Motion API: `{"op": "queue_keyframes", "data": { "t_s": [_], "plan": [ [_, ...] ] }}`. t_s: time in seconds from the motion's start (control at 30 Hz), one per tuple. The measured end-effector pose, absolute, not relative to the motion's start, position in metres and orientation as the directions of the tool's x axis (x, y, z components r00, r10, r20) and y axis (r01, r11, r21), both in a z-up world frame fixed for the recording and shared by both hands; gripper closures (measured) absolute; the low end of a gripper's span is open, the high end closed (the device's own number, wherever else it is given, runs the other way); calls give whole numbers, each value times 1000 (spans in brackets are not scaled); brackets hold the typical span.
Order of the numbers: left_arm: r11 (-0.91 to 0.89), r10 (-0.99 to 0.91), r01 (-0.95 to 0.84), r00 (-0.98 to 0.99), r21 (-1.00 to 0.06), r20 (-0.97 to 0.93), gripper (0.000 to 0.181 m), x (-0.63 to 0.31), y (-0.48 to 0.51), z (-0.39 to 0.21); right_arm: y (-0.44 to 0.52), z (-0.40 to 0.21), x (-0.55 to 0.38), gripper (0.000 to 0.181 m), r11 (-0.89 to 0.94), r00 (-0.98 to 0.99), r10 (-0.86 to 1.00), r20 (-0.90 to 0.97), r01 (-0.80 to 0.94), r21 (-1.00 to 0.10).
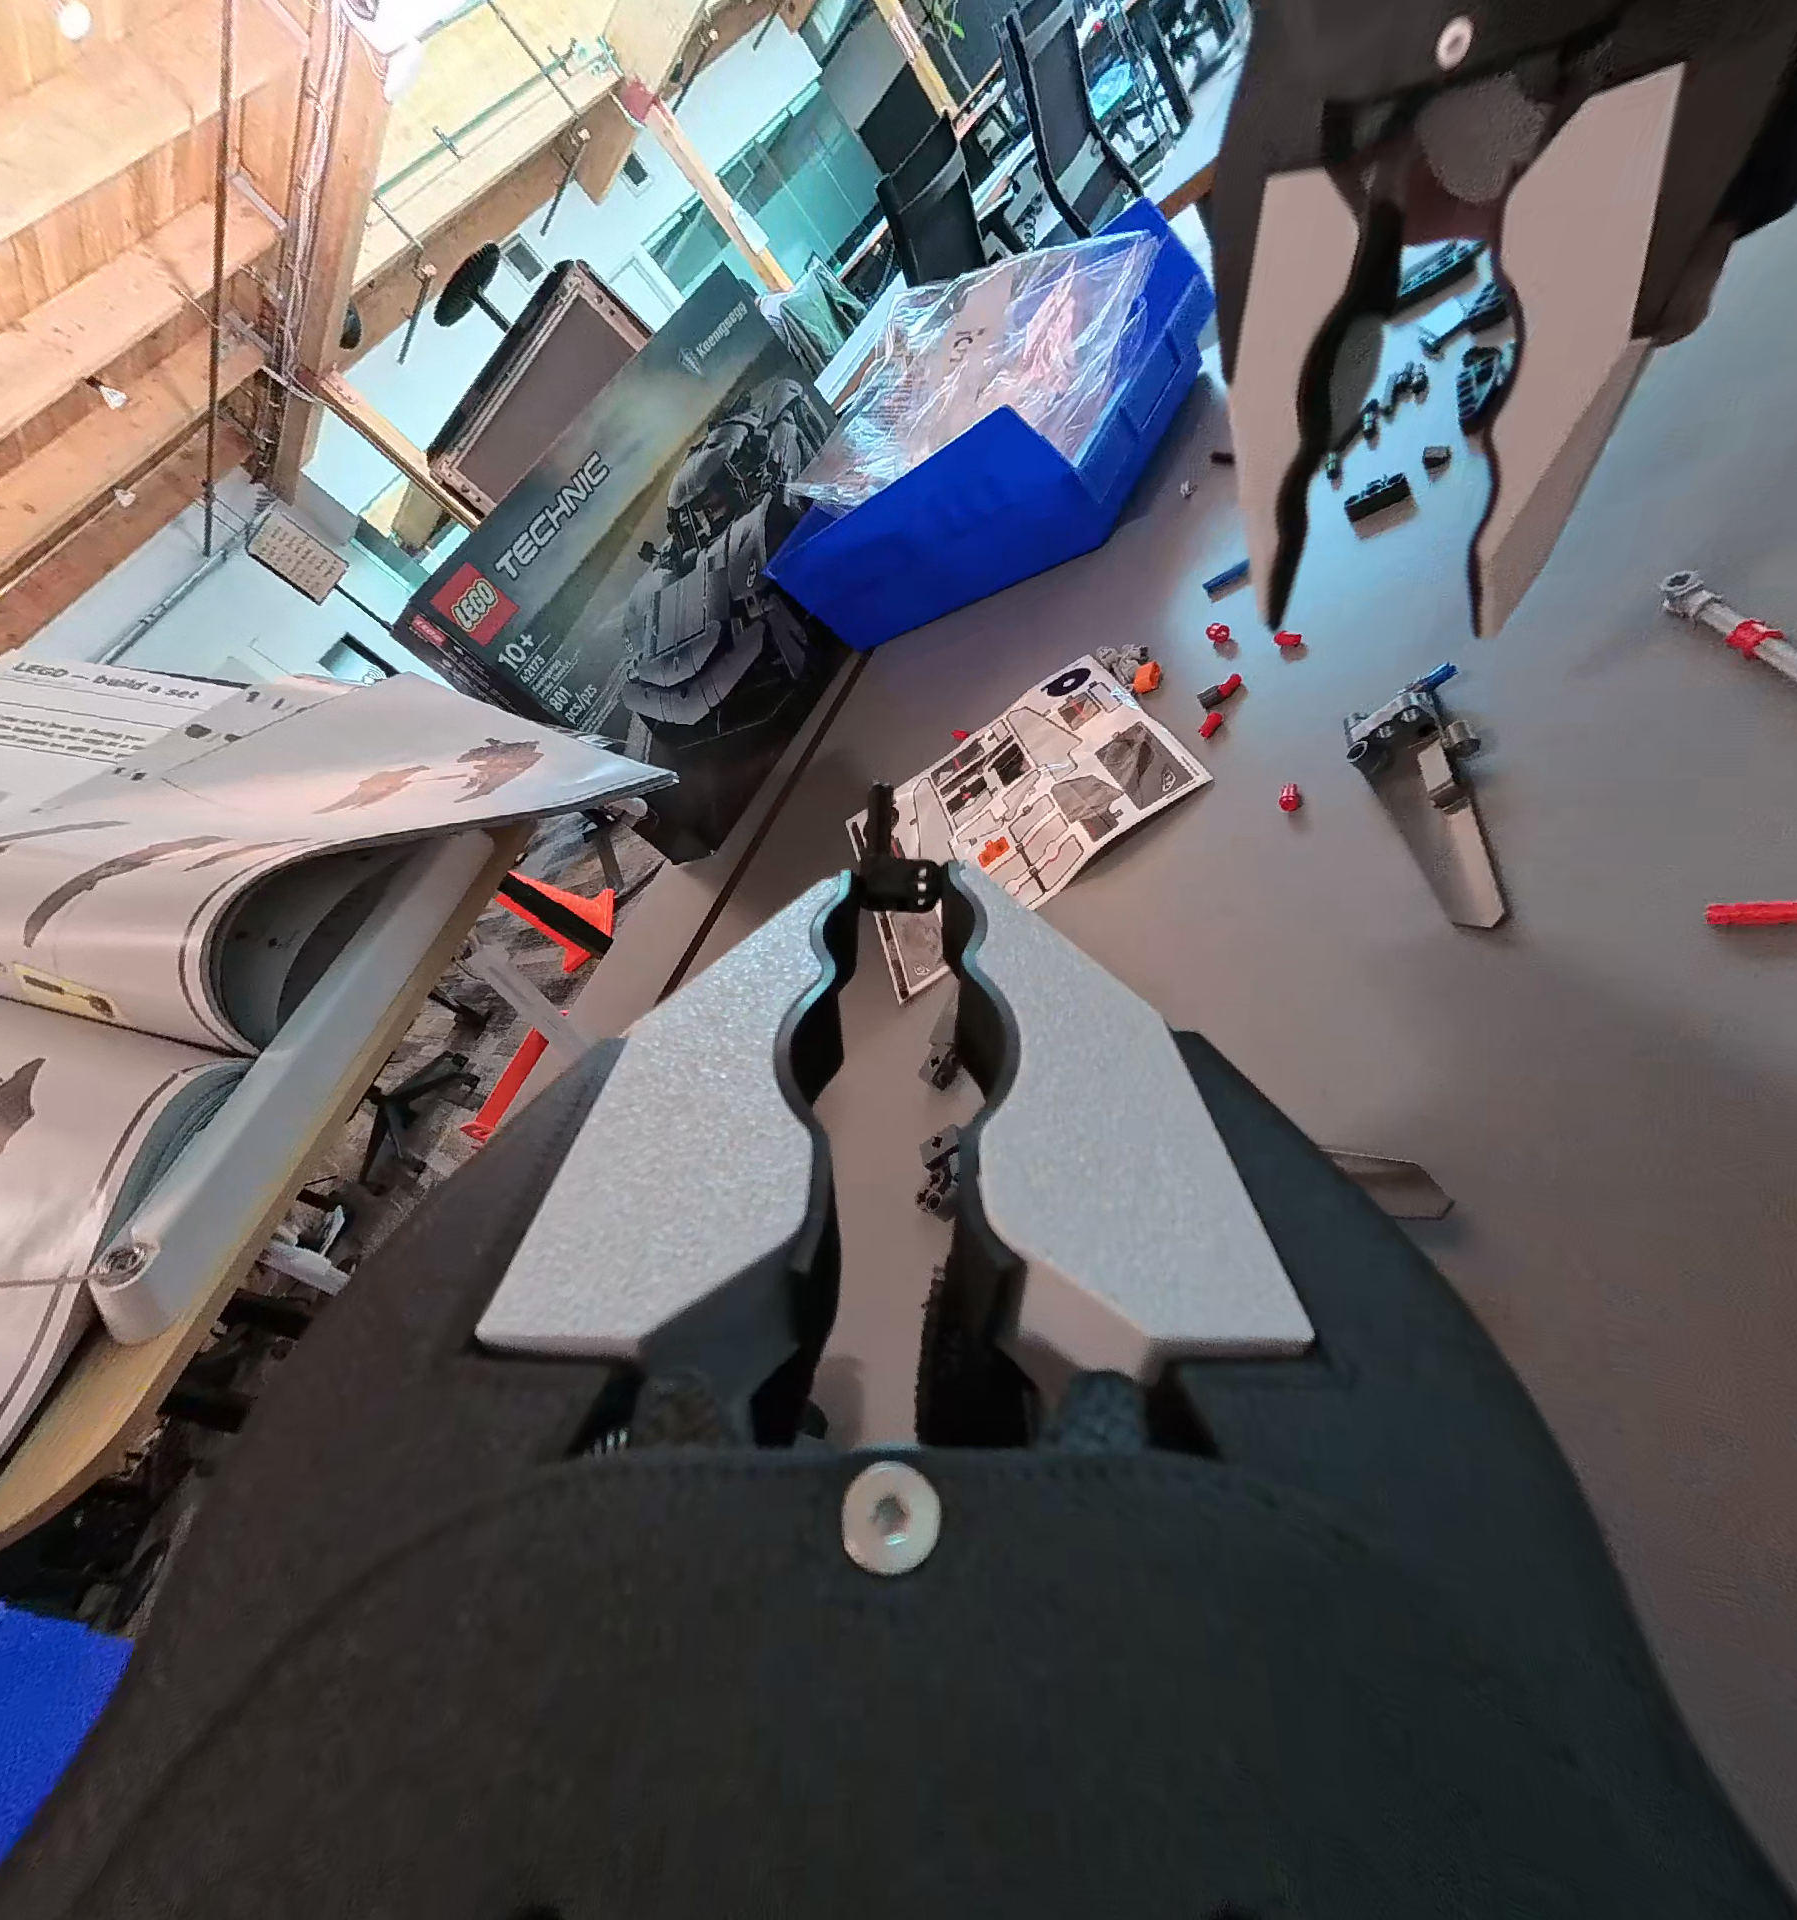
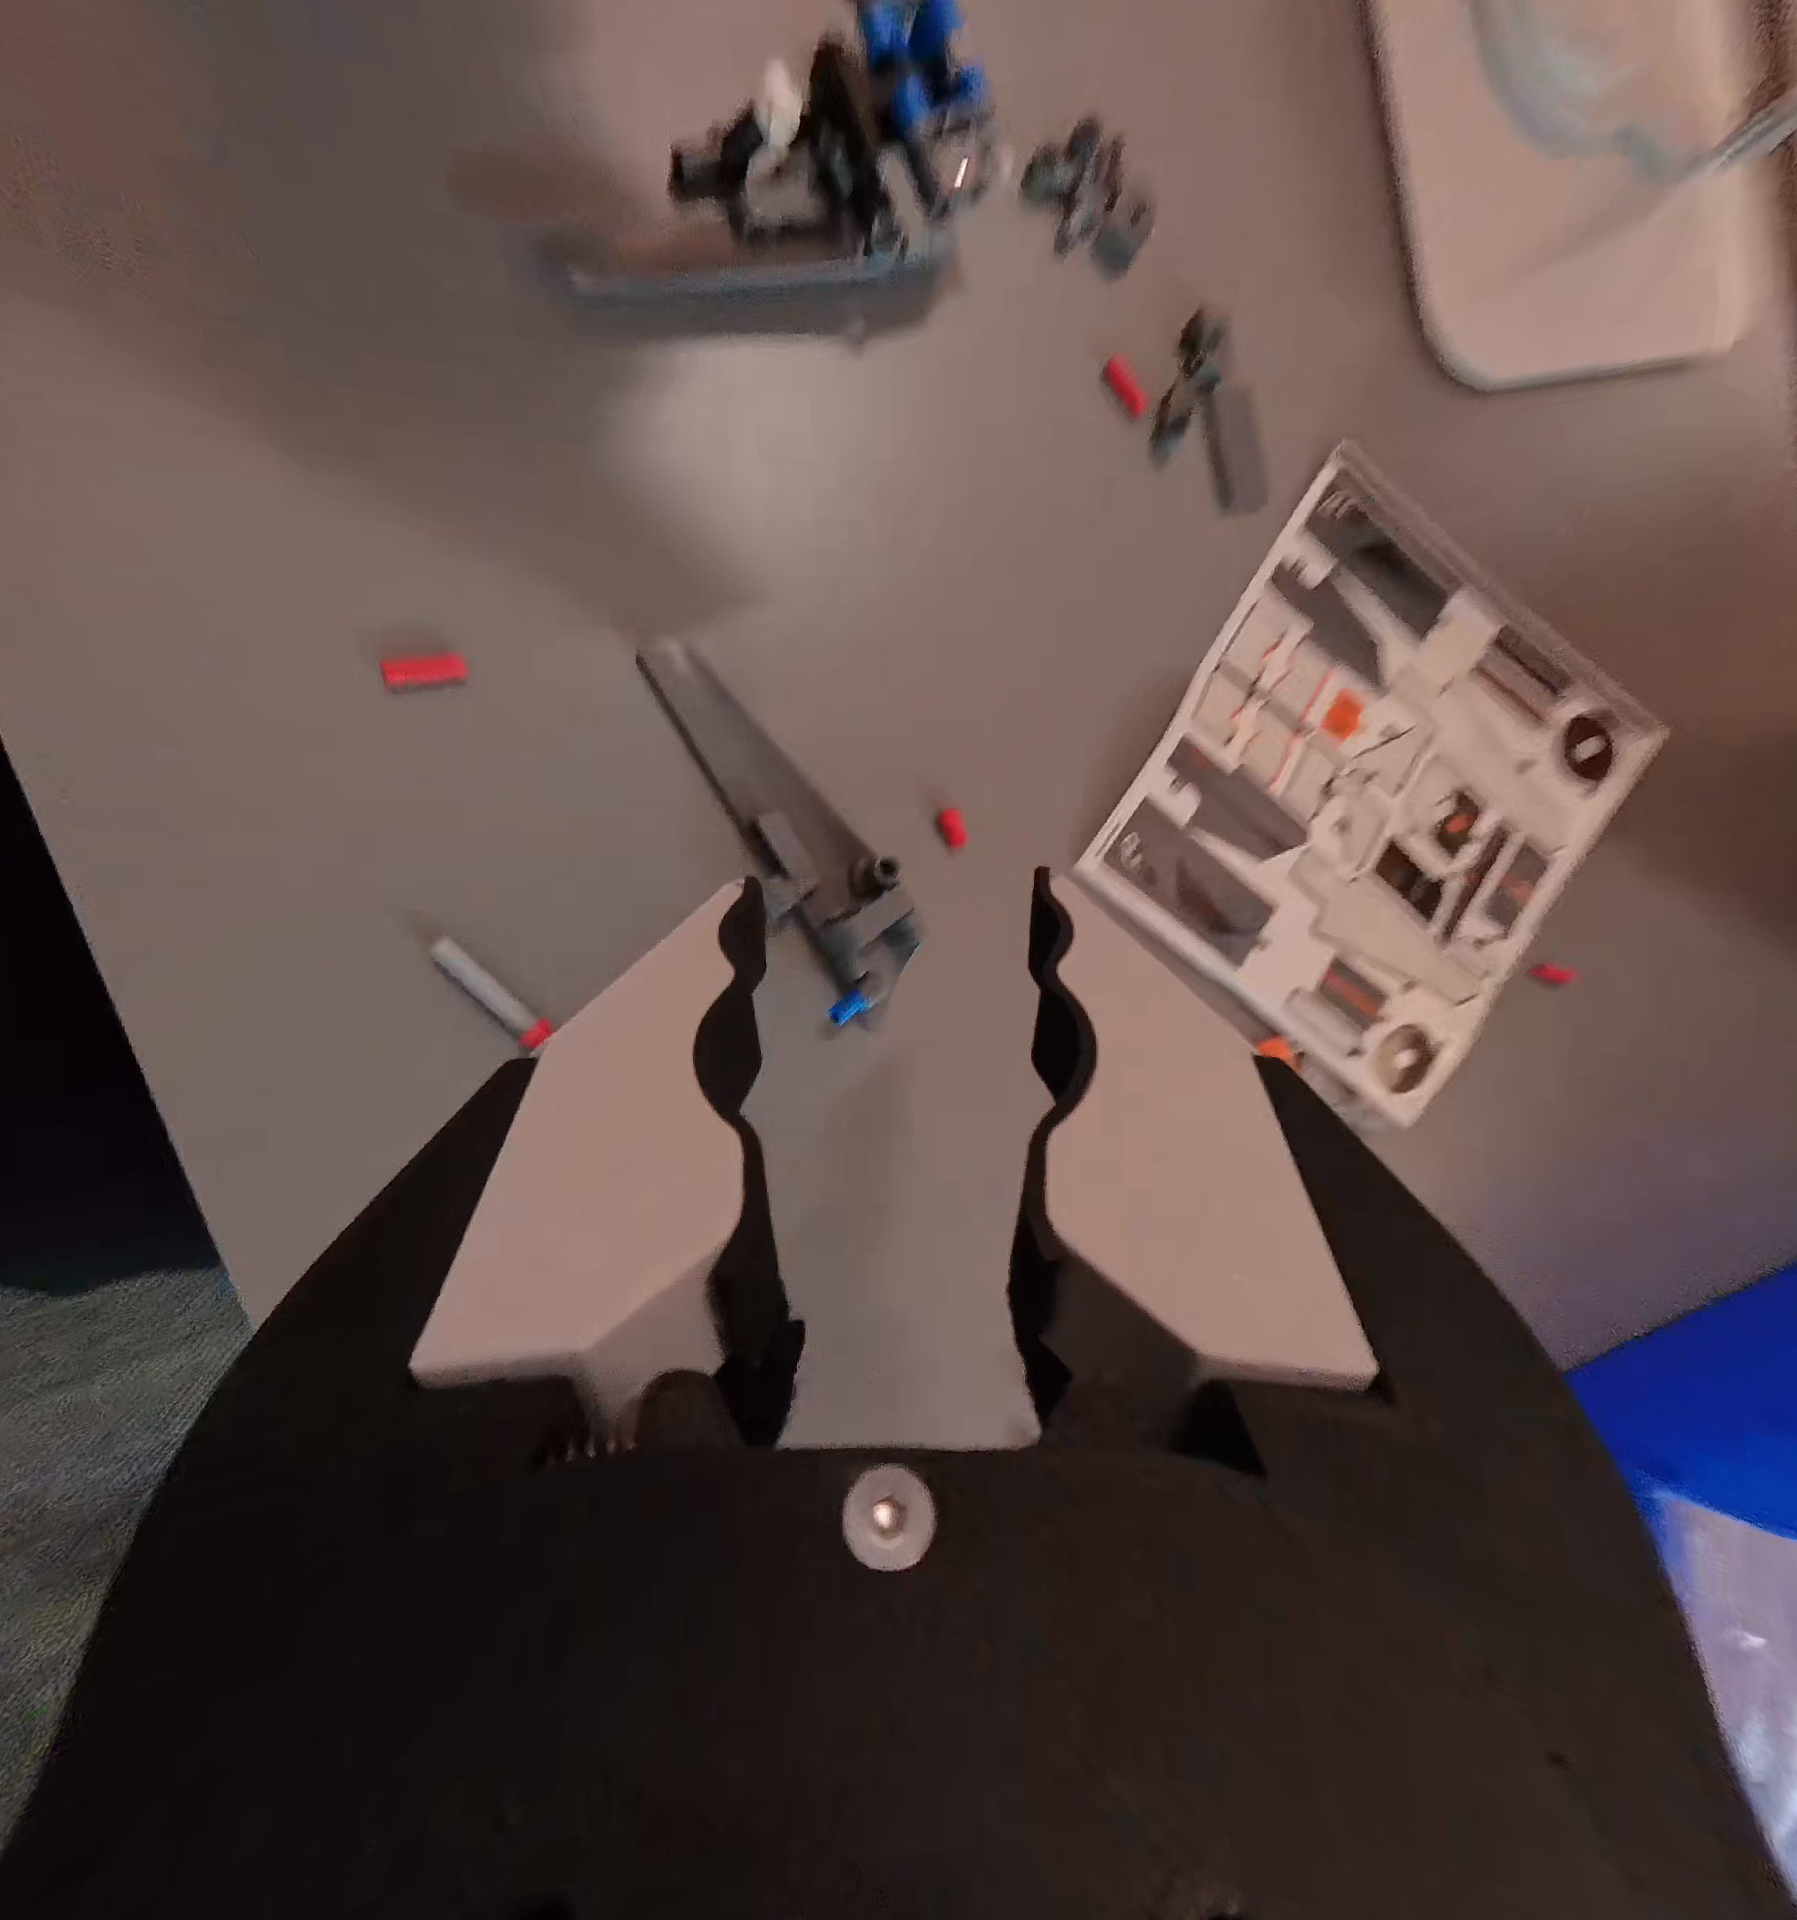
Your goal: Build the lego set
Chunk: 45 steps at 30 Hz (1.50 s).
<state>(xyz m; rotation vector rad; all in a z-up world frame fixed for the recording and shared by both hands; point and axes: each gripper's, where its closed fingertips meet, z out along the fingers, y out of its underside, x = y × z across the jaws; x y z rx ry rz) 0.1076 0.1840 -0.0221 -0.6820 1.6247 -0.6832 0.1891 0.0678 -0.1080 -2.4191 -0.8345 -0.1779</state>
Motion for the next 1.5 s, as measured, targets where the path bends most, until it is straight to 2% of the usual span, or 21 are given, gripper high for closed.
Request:
{"op": "queue_keyframes", "data": {
  "t_s": [0.27, 0.47, 0.53, 0.7, 0.83, 1.17, 1.27, 1.5],
  "plan": [
    [664, -744, -77, -162, -743, -648, 169, 110, 182, -30, 54, -149, 200, 135, -748, 850, 505, 151, 518, -415],
    [671, -738, -82, -172, -737, -653, 169, 112, 180, -33, 53, -155, 187, 146, -766, 866, 492, 89, 480, -428],
    [673, -736, -82, -172, -735, -655, 169, 111, 180, -33, 53, -153, 177, 146, -762, 864, 500, 59, 471, -444],
    [675, -734, -79, -175, -733, -657, 169, 111, 178, -33, 59, -133, 183, 143, -764, 903, 396, 164, 424, -486],
    [674, -734, -81, -188, -734, -653, 169, 111, 177, -34, 53, -124, 160, 160, -768, 940, 327, 92, 322, -554],
    [689, -719, -77, -203, -721, -665, 169, 110, 170, -38, 58, -149, 164, 158, -773, 998, 17, 65, 54, -632],
    [690, -717, -77, -207, -720, -665, 169, 110, 169, -39, 63, -146, 162, 160, -738, 1000, -9, 27, 12, -674],
    [691, -716, -74, -208, -719, -666, 169, 109, 168, -38, 67, -152, 164, 167, -742, 997, -36, 63, 16, -670]
  ]
}}
